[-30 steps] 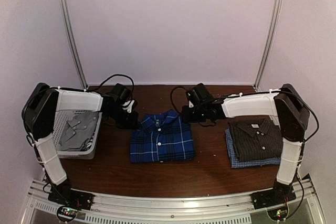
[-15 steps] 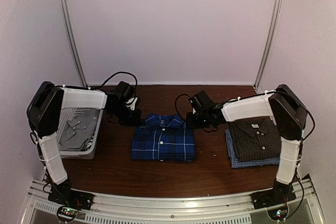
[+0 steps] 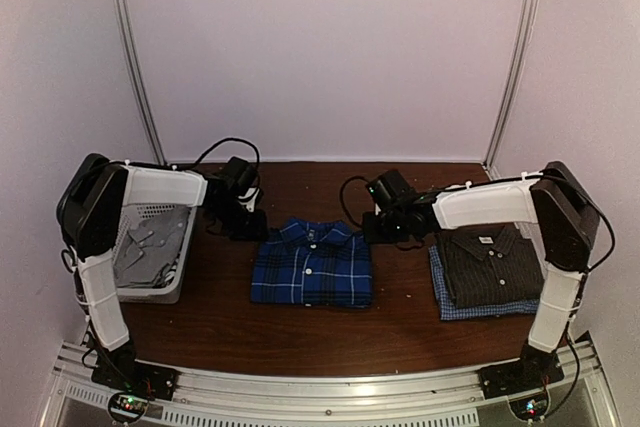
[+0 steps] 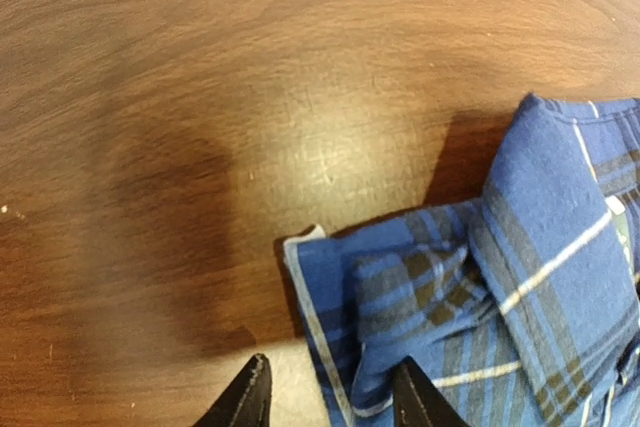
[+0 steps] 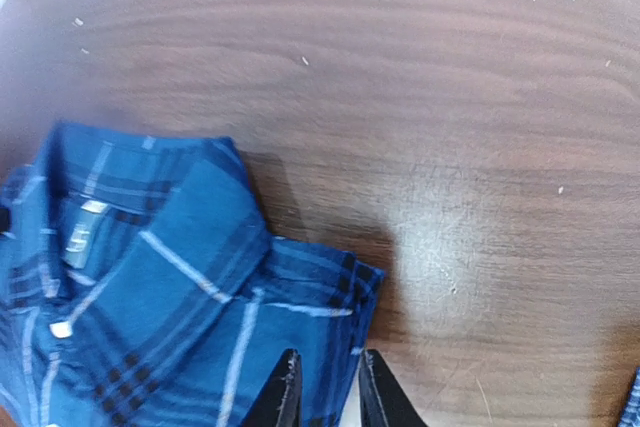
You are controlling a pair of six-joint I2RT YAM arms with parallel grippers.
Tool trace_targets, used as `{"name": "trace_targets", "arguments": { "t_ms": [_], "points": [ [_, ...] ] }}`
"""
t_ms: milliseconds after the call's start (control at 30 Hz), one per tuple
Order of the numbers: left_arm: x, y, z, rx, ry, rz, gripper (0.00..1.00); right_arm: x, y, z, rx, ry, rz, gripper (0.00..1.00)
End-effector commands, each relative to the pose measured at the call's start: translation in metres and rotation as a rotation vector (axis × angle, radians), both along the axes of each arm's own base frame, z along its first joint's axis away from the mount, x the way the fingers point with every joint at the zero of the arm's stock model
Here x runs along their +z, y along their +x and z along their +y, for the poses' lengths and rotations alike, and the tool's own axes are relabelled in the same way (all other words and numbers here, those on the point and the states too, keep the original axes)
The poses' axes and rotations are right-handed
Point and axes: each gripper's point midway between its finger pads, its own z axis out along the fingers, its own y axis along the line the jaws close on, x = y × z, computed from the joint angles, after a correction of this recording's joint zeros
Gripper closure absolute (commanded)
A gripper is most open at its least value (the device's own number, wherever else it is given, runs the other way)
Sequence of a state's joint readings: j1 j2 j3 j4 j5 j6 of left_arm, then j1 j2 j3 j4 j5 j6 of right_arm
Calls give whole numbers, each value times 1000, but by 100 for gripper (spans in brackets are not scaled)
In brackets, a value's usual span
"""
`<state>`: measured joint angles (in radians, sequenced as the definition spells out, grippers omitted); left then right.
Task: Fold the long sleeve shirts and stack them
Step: Smooth out the square-folded shirt at the center of the board.
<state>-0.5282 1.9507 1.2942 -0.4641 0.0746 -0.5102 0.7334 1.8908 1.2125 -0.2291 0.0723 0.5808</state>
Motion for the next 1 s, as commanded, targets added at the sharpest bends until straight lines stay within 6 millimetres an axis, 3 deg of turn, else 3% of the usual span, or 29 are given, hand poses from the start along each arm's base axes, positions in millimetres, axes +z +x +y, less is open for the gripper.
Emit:
{"name": "trace_targets", "arguments": {
  "t_ms": [0,133,233,400,567,800,900,967],
  "points": [
    [23,-10,-1,-8,-75,-20,54,41,-15,6,6,6,-72,78],
    [28,-30,-5,-21,-155,0,51,38,-32,18,31,4,-66,79],
    [28,-44,-5,-25,-177,20,51,19,-41,22,47,16,-32,80],
    [23,-63,-4,-22,-183,52,51,-18,-59,13,53,15,39,81],
    [11,-79,-2,-17,-173,86,51,-38,-76,1,51,12,81,81],
    [-2,-100,-14,-36,-196,138,52,-26,-84,-9,41,24,69,81],
    [-8,-111,-21,-35,-207,166,56,-12,-85,-15,24,35,49,79],
    [-14,-118,-24,-29,-206,180,65,0,-87,-20,7,48,29,76]
  ]
}}
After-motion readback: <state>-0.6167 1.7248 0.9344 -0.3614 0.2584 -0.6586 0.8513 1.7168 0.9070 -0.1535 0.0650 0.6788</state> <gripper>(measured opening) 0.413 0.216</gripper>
